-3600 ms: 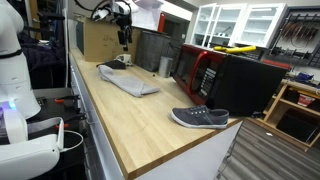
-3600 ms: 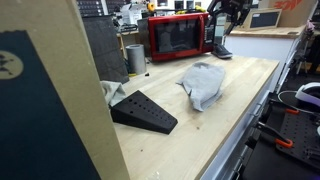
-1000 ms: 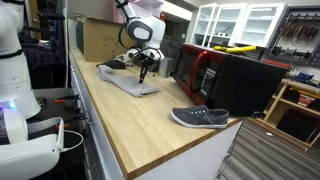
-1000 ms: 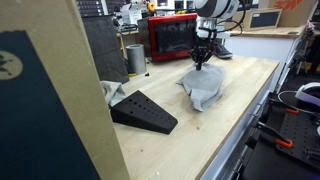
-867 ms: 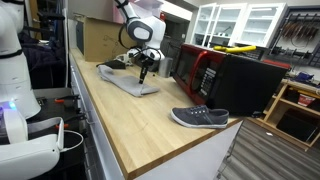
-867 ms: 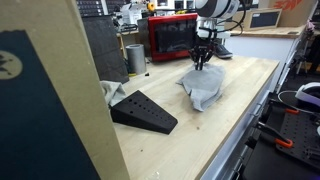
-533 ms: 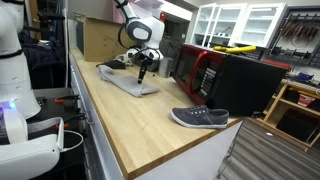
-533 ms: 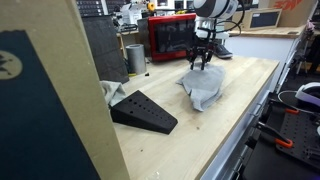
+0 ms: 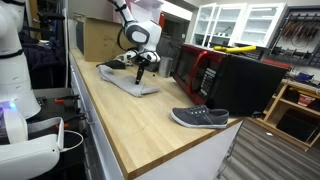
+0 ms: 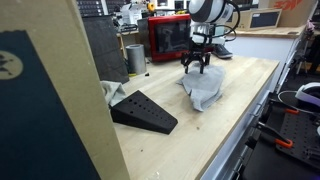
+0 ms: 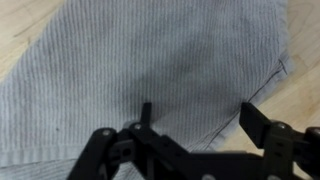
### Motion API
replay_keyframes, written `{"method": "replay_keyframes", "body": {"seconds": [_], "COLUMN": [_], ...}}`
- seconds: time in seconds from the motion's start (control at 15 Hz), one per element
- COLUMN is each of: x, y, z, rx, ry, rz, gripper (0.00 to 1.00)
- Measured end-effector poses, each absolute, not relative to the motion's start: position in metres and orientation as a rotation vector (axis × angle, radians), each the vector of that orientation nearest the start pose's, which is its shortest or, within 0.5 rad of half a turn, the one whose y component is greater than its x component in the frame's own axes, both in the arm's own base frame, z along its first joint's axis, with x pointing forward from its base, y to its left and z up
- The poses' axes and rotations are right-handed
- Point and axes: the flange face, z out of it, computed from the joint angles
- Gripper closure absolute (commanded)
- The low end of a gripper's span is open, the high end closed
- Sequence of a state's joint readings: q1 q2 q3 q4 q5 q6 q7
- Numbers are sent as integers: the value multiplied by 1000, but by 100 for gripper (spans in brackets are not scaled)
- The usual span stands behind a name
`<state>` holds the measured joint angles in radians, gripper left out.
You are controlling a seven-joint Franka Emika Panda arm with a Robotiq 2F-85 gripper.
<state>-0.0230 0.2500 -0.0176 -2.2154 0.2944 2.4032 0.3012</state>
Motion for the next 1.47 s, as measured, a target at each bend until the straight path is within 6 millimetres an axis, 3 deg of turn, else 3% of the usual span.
{"method": "replay_keyframes", "body": {"seconds": [0.33,0.53,0.93,1.0,1.07,1.27,1.33,1.4,1.47], "x": [550,553,552,551,549,545,545,545,545], "y": [-25,-31,-40,-41,-42,-42,-41,-40,-39], "z": [260,267,282,283,282,278,277,275,274], "rx": [-2844,-2838,-2826,-2825,-2823,-2815,-2812,-2811,-2810], "ry": [836,849,872,875,878,900,910,913,913], "rz": [101,77,40,40,42,59,63,67,67], "gripper": [82,100,100,74,73,53,64,87,88]}}
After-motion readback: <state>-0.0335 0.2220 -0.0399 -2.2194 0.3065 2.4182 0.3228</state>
